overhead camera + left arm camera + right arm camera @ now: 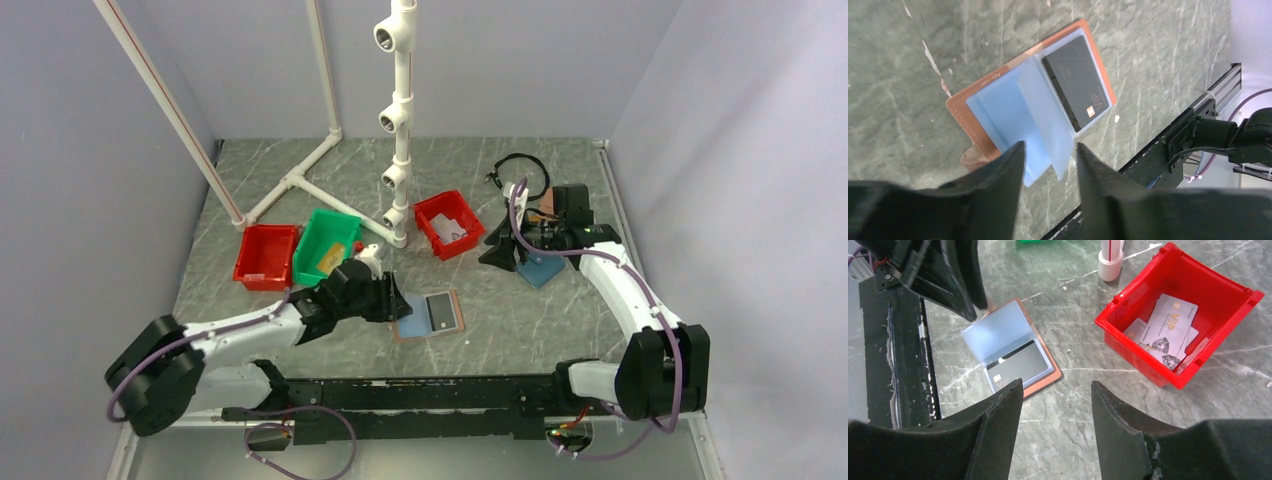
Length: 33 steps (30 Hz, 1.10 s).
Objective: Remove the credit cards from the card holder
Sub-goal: Place the card holder at the center of the board, then reset both arms
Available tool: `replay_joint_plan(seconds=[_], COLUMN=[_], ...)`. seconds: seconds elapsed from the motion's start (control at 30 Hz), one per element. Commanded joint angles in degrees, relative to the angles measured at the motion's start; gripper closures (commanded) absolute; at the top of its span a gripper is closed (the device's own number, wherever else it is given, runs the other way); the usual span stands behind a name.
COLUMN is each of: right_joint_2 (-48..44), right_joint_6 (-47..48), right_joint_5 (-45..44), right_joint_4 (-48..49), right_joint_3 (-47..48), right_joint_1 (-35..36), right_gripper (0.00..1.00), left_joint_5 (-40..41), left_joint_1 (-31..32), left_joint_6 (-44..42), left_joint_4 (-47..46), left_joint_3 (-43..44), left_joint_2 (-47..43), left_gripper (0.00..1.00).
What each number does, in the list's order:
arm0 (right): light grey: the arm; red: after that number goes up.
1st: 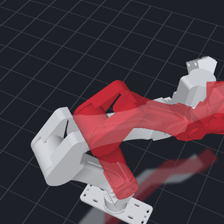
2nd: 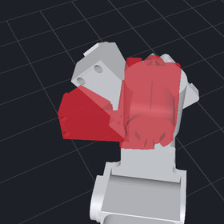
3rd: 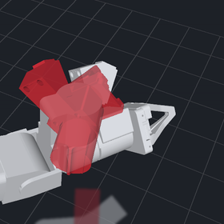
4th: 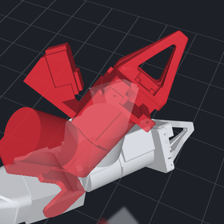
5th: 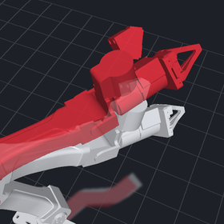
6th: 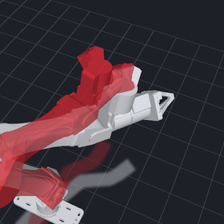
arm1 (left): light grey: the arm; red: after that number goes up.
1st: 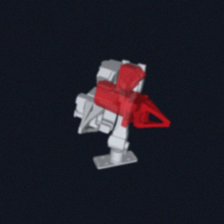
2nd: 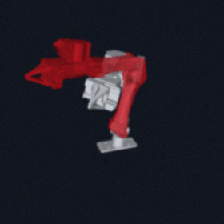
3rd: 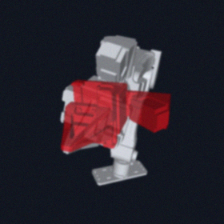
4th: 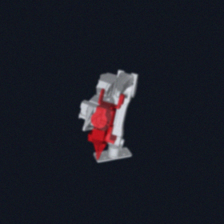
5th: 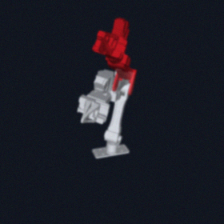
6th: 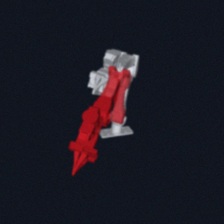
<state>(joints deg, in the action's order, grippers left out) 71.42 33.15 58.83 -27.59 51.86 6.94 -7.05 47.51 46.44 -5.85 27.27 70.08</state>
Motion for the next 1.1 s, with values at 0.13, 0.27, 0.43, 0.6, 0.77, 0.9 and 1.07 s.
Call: replay_joint_plan(seconds=[0.13, 0.27, 0.43, 0.6, 0.77, 0.9, 1.07], right_joint_2=[0.54, 0.6, 1.12, 1.28, 1.29, 0.98, 0.92], right_joint_6=[7.8, 10.19, 11.59, 13.55, 15.61, 17.42, 18.76], right_joint_5=[1.27, 0.68, -0.97, -1.69, -1.41, -0.42, -0.53], right_joint_4=[-4.1, -5.62, -6.31, -7.4, -8.3, -8.79, -9.42], right_joint_3=[2.1, 2.29, 2.37, 2.29, 2.12, 1.77, 1.8], right_joint_1=[-0.03, -0.1, -0.04, -0.24, -1.07, -1.96, -2.6], right_gripper=[0.45, 0.44, 0.44, 0.43, 0.42, 0.41, 0.4], left_joint_5=[8.69, 7.86, 7.92, 8.92, 10.28, 8.89, 7.82], left_joint_1=[-1.16, -3.01, -4.2, -5.77, -9.09, -12.42, -13.75], left_joint_6=[-3.79, -3.55, -5.19, -9.9, -17.36, -24.56, -32.63], left_joint_4=[9.46, 10.64, 15.52, 22.29, 29.48, 34.3, 39.24], left_joint_3=[0.13, -1.63, -1.06, 3.72, 12.04, 20.83, 29.78], left_joint_2=[-14.89, -21.44, -26.47, -27.82, -24.4, -19.36, -13.09], left_gripper=[0.14, 0.01, 0.0, 0.0, 0.0, 0.01, 0.0])
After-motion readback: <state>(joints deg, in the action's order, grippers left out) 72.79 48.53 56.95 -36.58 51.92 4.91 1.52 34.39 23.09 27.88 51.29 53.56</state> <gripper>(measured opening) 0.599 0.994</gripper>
